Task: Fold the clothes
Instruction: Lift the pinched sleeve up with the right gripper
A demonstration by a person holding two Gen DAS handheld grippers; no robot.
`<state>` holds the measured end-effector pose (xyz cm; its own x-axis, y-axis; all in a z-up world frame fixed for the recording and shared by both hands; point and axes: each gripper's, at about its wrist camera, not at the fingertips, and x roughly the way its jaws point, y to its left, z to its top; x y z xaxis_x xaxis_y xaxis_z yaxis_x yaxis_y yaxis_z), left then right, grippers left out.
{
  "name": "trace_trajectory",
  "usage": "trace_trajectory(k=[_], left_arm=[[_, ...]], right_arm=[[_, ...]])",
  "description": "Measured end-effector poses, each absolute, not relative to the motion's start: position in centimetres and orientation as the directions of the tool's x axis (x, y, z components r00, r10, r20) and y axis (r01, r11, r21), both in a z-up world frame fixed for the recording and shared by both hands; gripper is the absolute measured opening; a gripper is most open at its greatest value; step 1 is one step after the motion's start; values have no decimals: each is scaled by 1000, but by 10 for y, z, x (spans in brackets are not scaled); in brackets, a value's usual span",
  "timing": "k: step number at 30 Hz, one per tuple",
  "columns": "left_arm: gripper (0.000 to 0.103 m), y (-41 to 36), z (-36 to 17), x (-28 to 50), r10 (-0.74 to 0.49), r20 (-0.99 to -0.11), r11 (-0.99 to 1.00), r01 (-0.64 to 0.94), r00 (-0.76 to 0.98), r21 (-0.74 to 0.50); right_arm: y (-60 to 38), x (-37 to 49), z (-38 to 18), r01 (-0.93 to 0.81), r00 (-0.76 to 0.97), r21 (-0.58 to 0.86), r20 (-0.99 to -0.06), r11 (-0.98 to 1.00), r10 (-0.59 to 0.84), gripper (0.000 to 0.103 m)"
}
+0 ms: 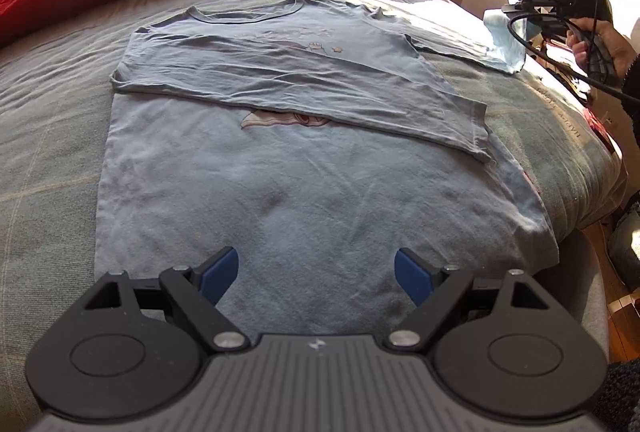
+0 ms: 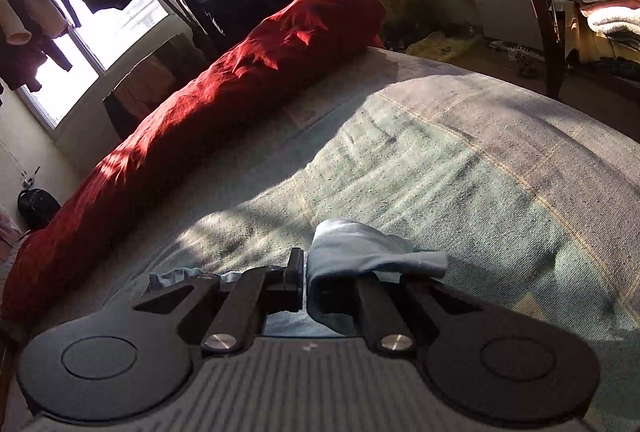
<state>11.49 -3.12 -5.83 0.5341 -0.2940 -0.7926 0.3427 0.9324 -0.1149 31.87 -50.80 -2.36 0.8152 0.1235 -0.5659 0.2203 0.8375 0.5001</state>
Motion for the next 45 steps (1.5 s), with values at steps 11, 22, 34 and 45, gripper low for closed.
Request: trace_trajectory(k=[11,22,34,45], left_arm=[[85,-4,-55,105,-285,-792,932,349,540,-97],[85,16,-57,97,-295,-803,925,366,518,-104],[85,15,-54,93,-302,-826,886,459,477,-59],[85,20,-49,88,-285,-837,892,449,467,-53]], right_arm=[[-419,349,9,79,795,438,-570,896,208,6],[-334,375,21,-54,757,382,-587,923,287,6],[-252,381,16,-207,709,275,-620,939,338,6],[-168,365,-12,-348,682,127,-645,929,344,6]])
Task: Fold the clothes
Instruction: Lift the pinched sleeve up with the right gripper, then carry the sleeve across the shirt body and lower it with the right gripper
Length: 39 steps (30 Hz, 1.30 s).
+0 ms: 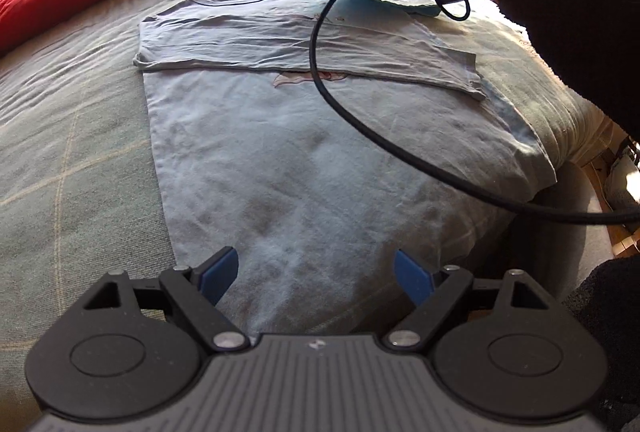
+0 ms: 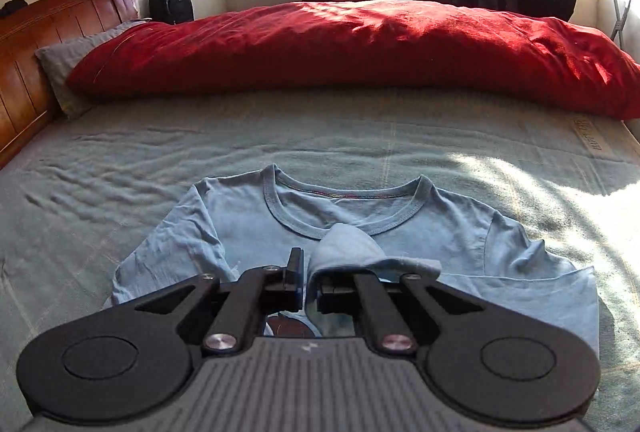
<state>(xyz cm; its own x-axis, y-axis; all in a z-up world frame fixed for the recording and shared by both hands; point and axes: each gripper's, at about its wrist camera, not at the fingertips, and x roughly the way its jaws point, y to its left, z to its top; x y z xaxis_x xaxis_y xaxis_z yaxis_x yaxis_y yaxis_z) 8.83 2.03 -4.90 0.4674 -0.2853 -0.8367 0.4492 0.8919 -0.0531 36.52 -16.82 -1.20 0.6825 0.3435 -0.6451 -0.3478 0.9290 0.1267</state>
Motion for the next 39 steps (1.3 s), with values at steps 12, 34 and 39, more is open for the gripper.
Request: trace_trajectory(k=[12,34,39], left_arm=[[85,23,-51,84,-258,-849,900,434,461,-38],[85,24,-57,74,-247,-859,897,441,448,-28],[85,24,-58,72,-248,-859,897,442,449,-27]], right_arm=[[-130,338,0,-479,657,96,-620,873,429,6],[-68,291,7,-662,553,51,-640,748,533,6],[-54,284,-3,-687,530,17,-671,726,518,6]])
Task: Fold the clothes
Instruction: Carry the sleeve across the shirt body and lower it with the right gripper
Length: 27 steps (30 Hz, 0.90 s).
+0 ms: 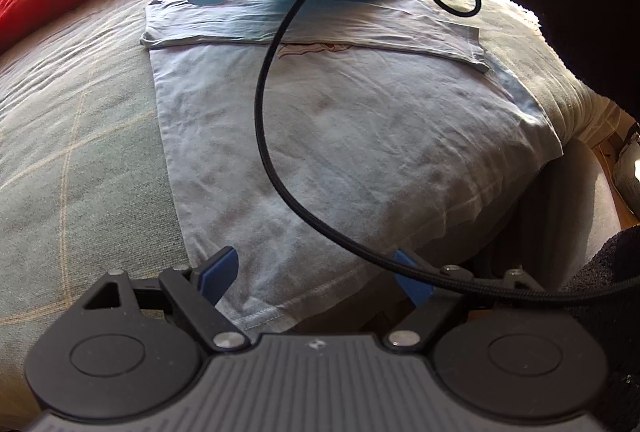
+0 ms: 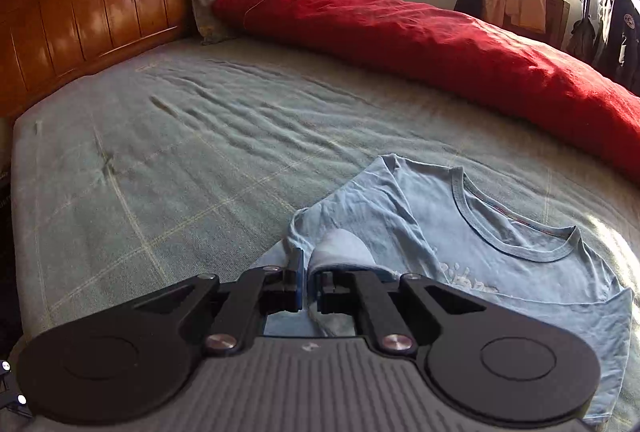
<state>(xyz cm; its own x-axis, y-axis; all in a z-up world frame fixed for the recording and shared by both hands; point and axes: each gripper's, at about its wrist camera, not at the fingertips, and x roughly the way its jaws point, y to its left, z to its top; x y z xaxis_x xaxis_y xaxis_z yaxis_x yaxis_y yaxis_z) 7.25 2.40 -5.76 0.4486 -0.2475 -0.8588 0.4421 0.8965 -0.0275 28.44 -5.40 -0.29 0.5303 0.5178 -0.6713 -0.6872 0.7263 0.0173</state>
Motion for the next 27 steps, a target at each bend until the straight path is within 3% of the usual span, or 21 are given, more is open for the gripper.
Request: trace_trajectory(k=[17,27], left_arm=[[85,24,-62,70,-249,-865,896,443,435,-35],[85,25,-63,68,-254,-864,897,440,435,-42]], right_arm=[[-29,264,-24,-735,518,-82,-710,673,478,6],[-9,237,-24,-739,612,-310,-679,598,405,6]])
